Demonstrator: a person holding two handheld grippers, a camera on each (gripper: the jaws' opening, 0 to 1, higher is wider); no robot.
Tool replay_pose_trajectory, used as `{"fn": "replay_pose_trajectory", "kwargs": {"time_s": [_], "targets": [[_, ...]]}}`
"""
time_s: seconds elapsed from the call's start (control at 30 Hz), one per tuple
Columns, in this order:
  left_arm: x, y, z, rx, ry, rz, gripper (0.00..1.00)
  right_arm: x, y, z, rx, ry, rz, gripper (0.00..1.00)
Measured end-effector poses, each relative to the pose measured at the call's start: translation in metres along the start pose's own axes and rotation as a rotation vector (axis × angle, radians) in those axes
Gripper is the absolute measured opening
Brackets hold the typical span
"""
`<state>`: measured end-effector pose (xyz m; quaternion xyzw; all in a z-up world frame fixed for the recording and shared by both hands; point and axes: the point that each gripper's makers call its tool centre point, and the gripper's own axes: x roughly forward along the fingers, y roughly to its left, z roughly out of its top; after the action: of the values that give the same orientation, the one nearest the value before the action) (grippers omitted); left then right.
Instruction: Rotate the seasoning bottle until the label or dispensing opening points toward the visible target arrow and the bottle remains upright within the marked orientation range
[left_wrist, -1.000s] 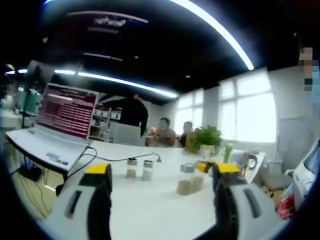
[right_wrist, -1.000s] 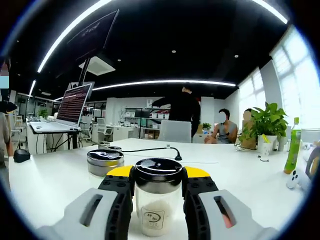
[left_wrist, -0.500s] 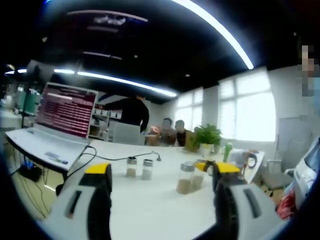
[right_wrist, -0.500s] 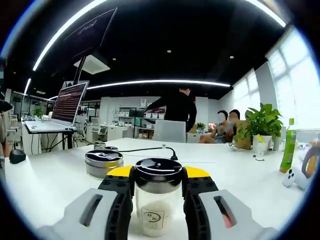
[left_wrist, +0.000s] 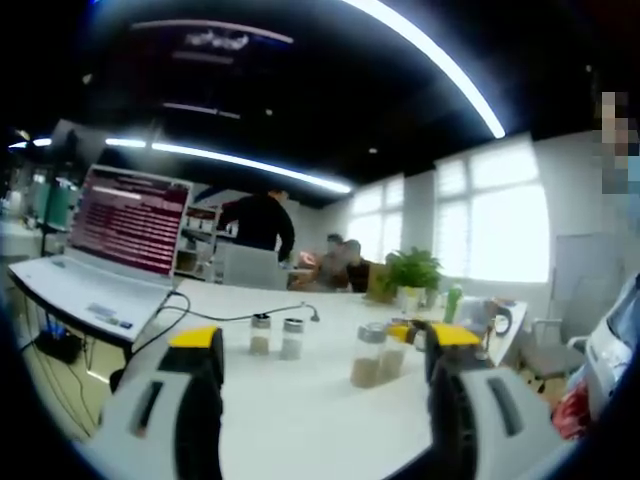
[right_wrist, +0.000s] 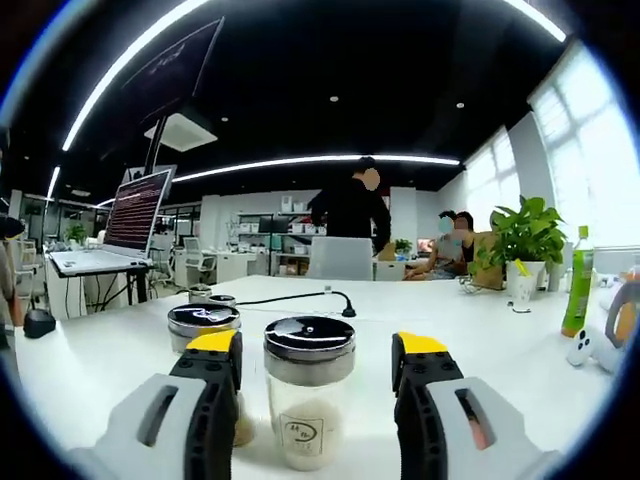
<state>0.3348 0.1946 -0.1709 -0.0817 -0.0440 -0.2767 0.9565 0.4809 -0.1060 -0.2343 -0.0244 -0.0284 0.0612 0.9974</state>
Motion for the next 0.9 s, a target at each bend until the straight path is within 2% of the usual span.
{"fn": "replay_pose_trajectory", "kwargs": {"time_s": [0.2,0.47,0.6,0.67,0.73,0.83,0.9], "targets": [[0.002,-0.002,-0.002,0.003,0.009,-0.007,0.87,-0.012,-0.012,0.013,0.017,-0.005,-0.004,0.60],[0.004,-0.002,-0.003,0.002,0.009,0.000,0.88,-0.035,-0.035,0.025,0.039,0.002,0.040,0.59],[0.006,-0.004,0.000,0.004,-0.007,0.004,0.95,-0.047,-0.047,0.028,0.021,0.014,0.071,0.58],[0.006,-0.006,0.000,0.005,-0.008,-0.005,0.95,-0.052,-0.056,0.030,0.006,-0.003,0.078,0.58],[0.007,-0.010,-0.001,0.006,-0.005,-0.014,0.95,-0.058,-0.070,0.025,-0.003,0.027,0.068,0.58],[0.009,-0.014,-0.003,0.018,0.003,-0.017,0.95,-0.068,-0.086,0.023,0.001,0.027,0.058,0.58],[0.011,-0.009,-0.011,0.076,0.044,0.026,0.99,-0.073,-0.095,0.025,-0.008,0.028,0.053,0.58]]}}
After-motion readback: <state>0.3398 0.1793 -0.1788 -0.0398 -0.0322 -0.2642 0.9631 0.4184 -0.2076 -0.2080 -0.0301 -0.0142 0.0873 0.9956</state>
